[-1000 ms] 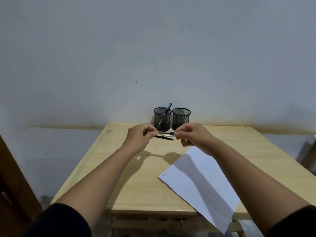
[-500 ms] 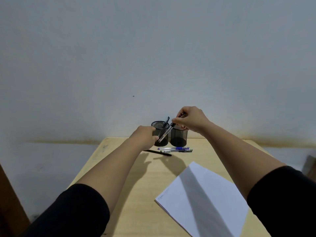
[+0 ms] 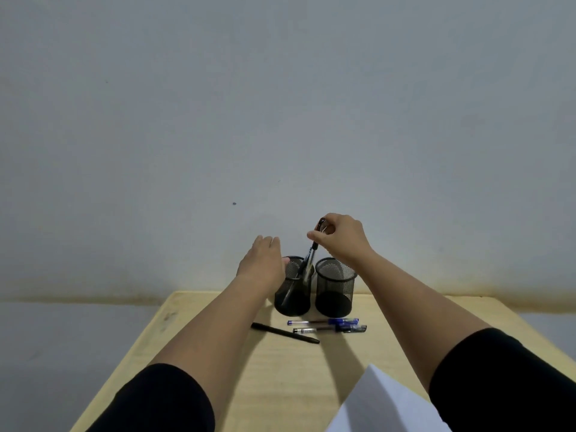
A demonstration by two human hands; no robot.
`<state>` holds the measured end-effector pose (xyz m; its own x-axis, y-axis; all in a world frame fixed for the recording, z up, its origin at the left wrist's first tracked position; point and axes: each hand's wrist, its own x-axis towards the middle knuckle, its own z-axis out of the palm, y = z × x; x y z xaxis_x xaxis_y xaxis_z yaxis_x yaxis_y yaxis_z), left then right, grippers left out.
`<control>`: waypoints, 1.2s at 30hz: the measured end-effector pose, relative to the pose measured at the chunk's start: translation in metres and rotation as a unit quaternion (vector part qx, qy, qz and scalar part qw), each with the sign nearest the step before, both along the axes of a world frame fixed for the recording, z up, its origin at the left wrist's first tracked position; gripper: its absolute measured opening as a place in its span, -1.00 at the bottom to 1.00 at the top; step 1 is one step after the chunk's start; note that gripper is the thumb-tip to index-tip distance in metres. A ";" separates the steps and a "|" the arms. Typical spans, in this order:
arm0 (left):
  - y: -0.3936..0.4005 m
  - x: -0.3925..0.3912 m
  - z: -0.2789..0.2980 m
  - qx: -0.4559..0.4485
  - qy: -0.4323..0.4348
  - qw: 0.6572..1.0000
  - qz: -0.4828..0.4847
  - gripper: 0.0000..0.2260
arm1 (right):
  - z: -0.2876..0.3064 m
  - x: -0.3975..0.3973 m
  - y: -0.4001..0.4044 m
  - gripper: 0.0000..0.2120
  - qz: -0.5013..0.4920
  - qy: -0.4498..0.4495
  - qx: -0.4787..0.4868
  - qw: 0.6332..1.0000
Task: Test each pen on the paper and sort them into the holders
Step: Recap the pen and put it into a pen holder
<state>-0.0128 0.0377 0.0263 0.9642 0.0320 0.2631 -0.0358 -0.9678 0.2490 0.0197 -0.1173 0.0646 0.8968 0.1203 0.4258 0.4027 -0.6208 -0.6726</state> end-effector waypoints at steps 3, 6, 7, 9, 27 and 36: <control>0.005 0.019 -0.014 0.004 0.026 1.000 0.004 -0.49 | -0.013 0.021 0.009 -0.77 0.005 0.017 -0.002 1.000; 0.009 0.032 -0.025 -0.005 0.047 0.999 0.002 -0.49 | -0.016 0.035 0.015 -0.81 0.015 0.019 -0.005 1.000; 0.010 0.035 -0.027 -0.010 0.053 0.999 -0.001 -0.49 | -0.013 0.039 0.016 -0.81 0.015 0.012 -0.004 1.000; 0.013 0.041 -0.030 -0.019 0.060 0.998 -0.008 -0.50 | -0.003 0.045 0.017 -0.80 0.015 -0.005 0.009 1.000; 0.018 0.044 -0.031 0.029 0.070 0.997 -0.008 -0.64 | -0.038 0.040 0.016 -0.46 -0.008 0.023 -0.237 0.971; 0.014 0.003 -0.026 0.100 0.061 0.993 -0.005 -0.66 | -0.058 -0.011 0.009 -0.61 -0.004 -0.022 -0.380 0.925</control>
